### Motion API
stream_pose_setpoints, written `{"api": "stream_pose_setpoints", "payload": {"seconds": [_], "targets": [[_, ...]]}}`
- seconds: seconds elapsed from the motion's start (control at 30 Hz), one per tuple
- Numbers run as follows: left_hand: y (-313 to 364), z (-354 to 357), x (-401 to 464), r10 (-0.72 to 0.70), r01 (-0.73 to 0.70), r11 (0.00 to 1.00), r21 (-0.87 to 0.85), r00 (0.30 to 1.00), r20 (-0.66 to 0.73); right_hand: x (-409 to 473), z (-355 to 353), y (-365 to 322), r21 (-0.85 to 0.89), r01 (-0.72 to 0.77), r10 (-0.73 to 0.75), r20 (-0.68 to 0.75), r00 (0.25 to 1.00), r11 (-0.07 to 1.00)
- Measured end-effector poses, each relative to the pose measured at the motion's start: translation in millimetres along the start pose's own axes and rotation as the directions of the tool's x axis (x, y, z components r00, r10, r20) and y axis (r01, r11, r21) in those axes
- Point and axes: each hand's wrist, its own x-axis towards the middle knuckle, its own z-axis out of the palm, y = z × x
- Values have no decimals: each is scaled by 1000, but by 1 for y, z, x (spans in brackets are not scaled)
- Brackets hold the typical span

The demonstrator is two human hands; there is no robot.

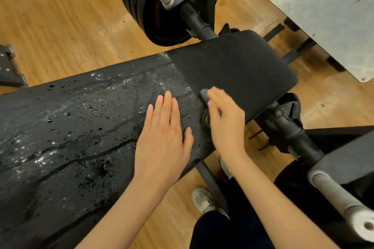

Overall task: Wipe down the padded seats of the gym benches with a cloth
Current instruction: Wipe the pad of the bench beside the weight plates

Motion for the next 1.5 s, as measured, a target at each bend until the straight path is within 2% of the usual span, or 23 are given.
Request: {"api": "stream_pose_setpoints", "payload": {"seconds": [0.07, 0.13, 0.2, 0.27, 0.33, 0.4, 0.43, 0.5, 0.57, 0.63, 0.7, 0.8, 0.87, 0.93, 1.03, 1.07, 1.17, 1.27, 1.3, 1.4, 1.5], "targets": [[0, 0, 0, -1, 2, 1000, 10, 1000, -6, -23, -12, 3, 24, 138, -140, 92, 986, 990], [0, 0, 0, 4, -4, 1000, 6, 1000, -13, 2, -20, 19, -36, 159, -154, 102, 983, 987], [0, 0, 0, 13, -13, 1000, -3, 1000, -10, 38, -24, 37, -50, -39, 37, -37, 999, 998], [0, 0, 0, 11, -11, 1000, -6, 1000, -5, 36, -19, 31, -22, -180, 175, -161, 971, 983], [0, 1, 0, 10, -10, 1000, -3, 1000, -11, -5, -5, 11, -8, -96, 93, -155, 984, 995], [0, 2, 0, 18, -18, 1000, -2, 1000, -11, -42, -1, 0, 5, 51, -51, -67, 996, 999], [0, 3, 0, 18, -18, 1000, -3, 1000, -7, -41, -6, 4, -1, 111, -111, -30, 993, 994], [-1, 2, 0, 20, -20, 1000, 1, 1000, 0, -11, -13, 27, -45, 124, -125, -14, 992, 991], [-1, 1, 0, 17, -17, 1000, 7, 1000, 12, 29, -20, 50, -30, -32, 29, -97, 995, 999], [0, 1, 0, 14, -14, 1000, 11, 1000, 19, 33, -19, 49, 43, -153, 159, -194, 968, 987], [-1, 0, 0, 14, -14, 1000, 7, 1000, 22, -6, -8, 28, 98, -71, 92, -230, 969, 993], [-2, -1, 0, 13, -13, 1000, 0, 1000, 28, -70, -2, 13, 213, 77, -47, -141, 989, 974], [-1, -2, 0, 9, -8, 999, -32, 1000, 30, -56, -5, 32, 222, 99, -73, -123, 990, 970], [0, -3, 0, 6, -4, 998, -64, 999, 32, -16, -6, 53, 240, 0, 45, -183, 982, 971], [2, -5, 0, 21, -19, 997, -75, 999, 35, 1, -3, 46, 337, -175, 278, -287, 917, 925], [2, -5, 0, 22, -19, 997, -77, 999, 36, -15, 3, 35, 352, -148, 253, -273, 928, 924], [2, -5, 0, 10, -8, 998, -70, 999, 30, -68, 7, 19, 377, 64, 0, -167, 986, 924], [4, -7, 1, 1, 2, 997, -73, 999, 33, -35, 1, 43, 322, 159, -118, -143, 983, 933], [4, -7, 1, -3, 6, 997, -79, 999, 36, -18, 0, 49, 310, 128, -79, -165, 983, 942], [5, -9, 1, -12, 15, 995, -94, 1000, 27, 10, -3, 55, 383, -63, 160, -228, 960, 922], [5, -9, 2, -8, 11, 993, -114, 1000, 25, -1, 2, 51, 472, -85, 231, -260, 938, 877]]}}
